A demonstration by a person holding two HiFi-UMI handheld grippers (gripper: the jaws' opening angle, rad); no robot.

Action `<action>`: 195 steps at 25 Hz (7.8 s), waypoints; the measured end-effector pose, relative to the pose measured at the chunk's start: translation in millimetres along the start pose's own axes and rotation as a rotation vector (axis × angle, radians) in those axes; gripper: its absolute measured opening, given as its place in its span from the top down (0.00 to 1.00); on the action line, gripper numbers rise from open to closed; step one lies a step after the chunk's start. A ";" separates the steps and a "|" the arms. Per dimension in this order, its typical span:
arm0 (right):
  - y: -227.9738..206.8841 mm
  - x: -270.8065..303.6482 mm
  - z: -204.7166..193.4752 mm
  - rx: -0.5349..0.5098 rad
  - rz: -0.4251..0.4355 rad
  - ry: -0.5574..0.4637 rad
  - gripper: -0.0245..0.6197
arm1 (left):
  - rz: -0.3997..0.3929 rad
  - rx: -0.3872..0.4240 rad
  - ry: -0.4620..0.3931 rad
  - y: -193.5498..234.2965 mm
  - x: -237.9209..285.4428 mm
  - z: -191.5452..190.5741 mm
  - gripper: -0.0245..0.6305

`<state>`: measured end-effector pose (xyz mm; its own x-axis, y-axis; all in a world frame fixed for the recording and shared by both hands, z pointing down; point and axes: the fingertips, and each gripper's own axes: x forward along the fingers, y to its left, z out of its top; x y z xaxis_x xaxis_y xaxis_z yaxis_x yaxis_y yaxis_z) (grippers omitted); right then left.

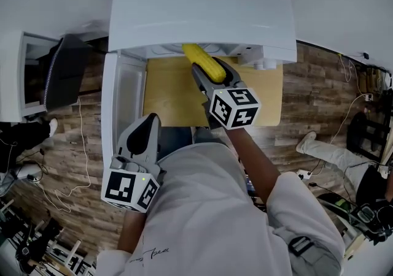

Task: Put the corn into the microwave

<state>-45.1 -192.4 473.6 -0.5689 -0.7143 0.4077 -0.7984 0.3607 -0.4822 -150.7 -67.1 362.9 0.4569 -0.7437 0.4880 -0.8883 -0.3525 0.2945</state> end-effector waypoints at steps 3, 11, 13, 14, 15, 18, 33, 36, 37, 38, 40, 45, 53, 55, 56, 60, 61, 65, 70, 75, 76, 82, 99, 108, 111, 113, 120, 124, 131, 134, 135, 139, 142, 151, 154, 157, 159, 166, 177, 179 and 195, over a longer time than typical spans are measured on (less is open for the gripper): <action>-2.2 9.4 -0.7 0.004 -0.010 0.003 0.56 | 0.005 -0.002 0.003 3.6 -1.3 -0.4 0.98; -6.1 30.7 -0.6 -0.011 -0.037 0.009 0.56 | 0.015 -0.011 0.006 16.9 -2.5 2.4 0.98; -7.8 35.0 0.1 -0.015 -0.045 0.007 0.56 | 0.014 -0.013 0.010 18.8 -2.0 2.3 0.98; -8.6 37.3 0.3 -0.016 -0.048 0.006 0.56 | 0.014 -0.013 0.012 20.1 -1.7 2.1 0.98; -9.4 39.5 0.3 -0.017 -0.052 0.006 0.56 | 0.014 -0.014 0.013 21.3 -1.6 1.9 0.98; -11.8 44.4 0.5 -0.020 -0.066 0.003 0.56 | 0.012 -0.012 0.013 23.9 -2.2 1.7 0.98; -21.9 70.1 0.2 -0.049 -0.108 0.008 0.55 | 0.023 -0.008 0.012 33.6 -6.5 6.5 0.98; -23.9 75.0 0.3 -0.061 -0.112 0.010 0.55 | 0.020 -0.006 0.014 32.9 -5.3 6.1 0.98; -24.9 76.1 0.3 -0.064 -0.114 0.011 0.55 | 0.020 -0.005 0.015 32.2 -5.0 6.0 0.98; -26.1 77.2 0.6 -0.068 -0.115 0.012 0.56 | 0.020 -0.005 0.014 31.4 -4.8 6.2 0.98; -28.9 79.6 2.0 -0.074 -0.118 0.015 0.55 | 0.021 -0.006 0.013 30.4 -4.5 7.4 0.98; -30.0 88.3 6.5 -0.109 -0.122 0.015 0.56 | 0.034 -0.005 0.010 33.5 -3.7 8.6 0.98; -31.9 105.1 7.1 -0.156 -0.137 0.018 0.56 | 0.044 -0.009 0.011 36.8 0.9 10.3 0.98; -32.6 107.1 7.2 -0.164 -0.141 0.013 0.56 | 0.047 -0.011 0.008 37.1 1.6 11.1 0.98; -32.7 107.7 7.3 -0.169 -0.143 0.012 0.56 | 0.049 -0.012 0.006 37.2 1.6 11.5 0.98; -33.0 112.7 9.1 -0.192 -0.148 0.008 0.56 | 0.054 -0.015 0.002 38.4 2.4 12.6 0.98; -33.4 113.9 9.9 -0.194 -0.150 0.008 0.56 | 0.055 -0.015 0.002 38.6 2.6 12.8 0.98; -35.6 115.4 10.5 -0.197 -0.159 0.001 0.55 | 0.060 -0.017 -0.001 38.0 0.3 11.6 0.98; -38.1 120.5 12.4 -0.215 -0.170 -0.005 0.55 | 0.065 -0.018 0.000 40.9 0.7 11.6 0.98; -38.5 124.3 8.9 -0.246 -0.182 0.005 0.55 | 0.067 -0.016 0.002 42.2 1.4 9.6 0.98; -38.6 124.9 7.7 -0.253 -0.184 0.009 0.55 | 0.067 -0.017 0.002 42.1 1.2 9.2 0.98; -40.8 126.9 2.7 -0.283 -0.209 0.026 0.56 | 0.073 -0.022 0.006 45.2 0.0 6.2 0.98; -41.7 135.4 2.9 -0.382 -0.262 0.037 0.55 | 0.074 -0.031 0.003 50.8 -2.6 5.8 0.98; -42.0 136.9 -1.6 -0.458 -0.289 0.070 0.55 | 0.066 -0.033 0.000 48.6 -2.1 6.1 0.98; -40.7 138.0 -4.1 -0.478 -0.293 0.090 0.55 | 0.065 -0.033 -0.001 47.8 -3.1 6.3 0.98; -40.6 138.7 -5.1 -0.492 -0.300 0.100 0.55 | 0.064 -0.032 -0.001 47.2 -3.0 7.0 0.98; -42.7 140.3 -9.4 -0.522 -0.307 0.122 0.55 | 0.063 -0.031 -0.002 47.0 -1.9 6.2 0.98; -43.0 140.2 -9.6 -0.510 -0.300 0.132 0.55 | 0.059 -0.031 -0.002 45.7 -1.4 6.1 0.98; -42.0 137.5 -8.7 -0.502 -0.290 0.135 0.52 | 0.055 -0.028 -0.006 43.7 -2.6 5.8 0.98; -40.2 135.5 -8.2 -0.492 -0.282 0.131 0.51 | 0.052 -0.025 -0.006 41.6 -3.0 4.8 0.98; -39.3 134.4 -7.8 -0.490 -0.280 0.130 0.51 | 0.051 -0.025 -0.006 40.5 -3.3 4.7 0.98; -37.6 130.9 -6.9 -0.486 -0.274 0.128 0.51 | 0.048 -0.022 -0.008 37.1 -4.2 4.5 0.98; -36.2 130.3 -7.2 -0.471 -0.264 0.123 0.51 | 0.048 -0.022 -0.011 37.2 -4.4 4.4 0.98; -33.8 121.2 -4.5 -0.458 -0.262 0.116 0.51 | 0.037 -0.022 -0.021 31.3 -7.3 4.2 0.98; -33.7 116.1 -4.3 -0.450 -0.258 0.112 0.51 | 0.028 -0.028 -0.027 27.3 -8.8 4.0 0.98; -33.2 114.0 -3.6 -0.440 -0.251 0.109 0.51 | 0.024 -0.028 -0.030 26.2 -8.9 3.9 0.98; -32.8 112.3 -1.6 -0.436 -0.247 0.104 0.51 | 0.025 -0.024 -0.029 25.3 -8.7 3.6 0.98; -28.3 100.9 2.6 -0.432 -0.240 0.086 0.52 | 0.019 -0.015 -0.034 20.1 -10.9 2.3 0.98; -24.7 82.8 5.8 -0.425 -0.219 0.067 0.60 | 0.003 -0.008 -0.043 7.4 -10.6 1.2 0.98; -24.3 79.6 7.0 -0.421 -0.216 0.063 0.60 | 0.001 -0.007 -0.046 5.2 -10.9 1.2 0.98; -26.3 45.3 12.0 -0.352 -0.188 0.036 0.66 | 0.000 -0.008 -0.064 -9.5 -13.1 -4.3 0.98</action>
<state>-47.5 -241.4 495.4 -0.4078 -0.7683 0.4935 -0.9046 0.4133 -0.1040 -148.1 -51.5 357.2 0.4525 -0.7785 0.4350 -0.8879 -0.3478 0.3012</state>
